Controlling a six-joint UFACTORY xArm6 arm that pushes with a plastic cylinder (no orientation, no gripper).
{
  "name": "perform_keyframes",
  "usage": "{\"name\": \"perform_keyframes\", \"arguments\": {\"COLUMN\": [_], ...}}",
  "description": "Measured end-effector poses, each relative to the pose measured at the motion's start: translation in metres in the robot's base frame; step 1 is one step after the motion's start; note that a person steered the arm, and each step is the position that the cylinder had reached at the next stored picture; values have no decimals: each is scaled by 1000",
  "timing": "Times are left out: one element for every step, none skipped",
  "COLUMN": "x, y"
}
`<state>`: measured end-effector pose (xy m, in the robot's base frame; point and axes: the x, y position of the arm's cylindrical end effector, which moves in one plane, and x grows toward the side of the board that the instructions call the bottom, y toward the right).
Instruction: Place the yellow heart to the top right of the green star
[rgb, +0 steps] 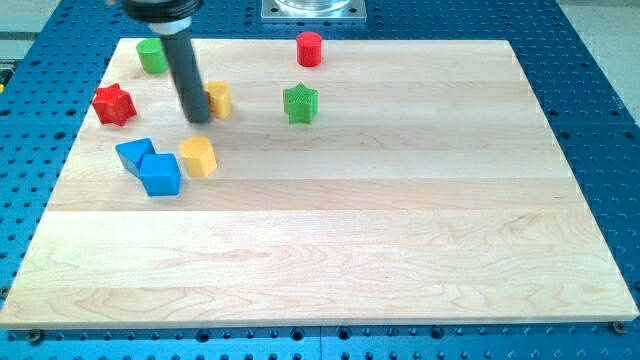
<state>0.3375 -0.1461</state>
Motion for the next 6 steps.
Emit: {"name": "perform_keyframes", "arguments": {"x": [-2,-17,-2,11,7,-16], "y": [11,55,45,-6,-41,-20]}}
